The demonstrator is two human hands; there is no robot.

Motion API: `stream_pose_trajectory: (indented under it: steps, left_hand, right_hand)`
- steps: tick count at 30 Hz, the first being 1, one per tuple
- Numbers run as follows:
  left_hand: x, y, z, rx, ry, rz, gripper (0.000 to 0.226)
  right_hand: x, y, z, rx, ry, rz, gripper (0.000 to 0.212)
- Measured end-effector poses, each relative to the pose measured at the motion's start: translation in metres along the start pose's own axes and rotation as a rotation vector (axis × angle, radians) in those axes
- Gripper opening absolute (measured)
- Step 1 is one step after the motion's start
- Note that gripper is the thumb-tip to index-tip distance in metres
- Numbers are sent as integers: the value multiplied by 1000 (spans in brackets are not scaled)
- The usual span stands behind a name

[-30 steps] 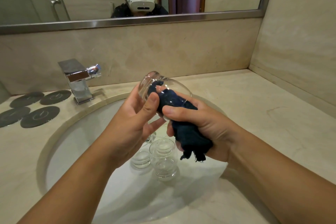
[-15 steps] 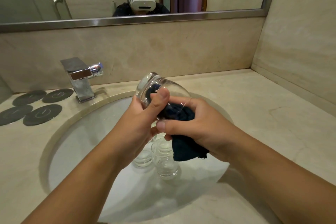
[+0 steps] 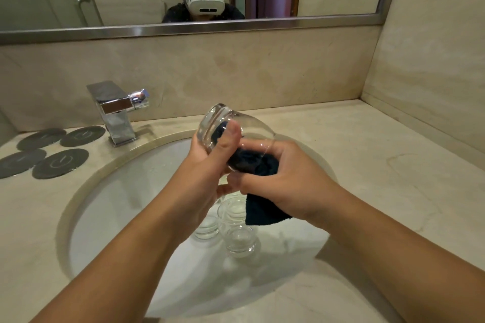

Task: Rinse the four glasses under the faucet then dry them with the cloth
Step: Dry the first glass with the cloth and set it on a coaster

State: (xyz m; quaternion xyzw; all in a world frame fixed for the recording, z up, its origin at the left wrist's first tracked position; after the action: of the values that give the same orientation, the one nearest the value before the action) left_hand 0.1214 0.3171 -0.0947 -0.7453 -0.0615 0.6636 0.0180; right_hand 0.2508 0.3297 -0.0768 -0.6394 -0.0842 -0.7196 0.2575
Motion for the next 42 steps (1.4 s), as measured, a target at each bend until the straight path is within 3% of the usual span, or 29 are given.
stream_pose_trajectory:
  steps: [6,11,14,20,23,25,31,35,38,42]
  left_hand:
    - [-1,-3,7,-59,-26,-46,87]
    - [-8,1,4,29,-22,-72,102]
    - [-12,4,0,80,13,-76,98]
    - [-5,-1,0,60,7,-23,102]
    - [-9,-2,3,14,-77,-82,80]
    - [-10,-3,3,19,-76,-84,80]
    - [-13,2,2,89,-55,-70,55]
    - [-14,0,9,105,-108,-78,60]
    - [-12,-1,11,24,-124,-71,76]
    - [-7,-3,8,-77,-32,-68,67]
  right_hand:
    - [-3,0,-2,50,-61,-40,45]
    - [-4,2,-2,81,-367,-212,54]
    - [-1,4,-2,100,-441,-236,52]
    - [2,3,-6,94,-297,-140,52]
    - [1,1,-3,64,-163,-71,49]
    - [1,2,-2,45,-137,-59,45]
    - [6,6,-5,115,-391,-184,45]
    - [5,7,-5,179,-469,-240,49]
    - [-1,3,-2,82,-434,-225,52]
    - [-4,-1,0,-45,-217,-122,45]
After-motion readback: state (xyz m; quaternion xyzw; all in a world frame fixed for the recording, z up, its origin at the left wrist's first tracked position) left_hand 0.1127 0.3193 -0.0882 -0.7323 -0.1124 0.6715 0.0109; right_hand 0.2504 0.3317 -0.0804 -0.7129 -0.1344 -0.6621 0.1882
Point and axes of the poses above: each hand's wrist, its own y-axis away from the middle knuckle, its own z-axis out of the back of the hand, x = y × z, the point moved 6 cm from there along -y, towards the middle knuckle, and after that the axes turned 5 degrees about -x, right-handed, at the moved point
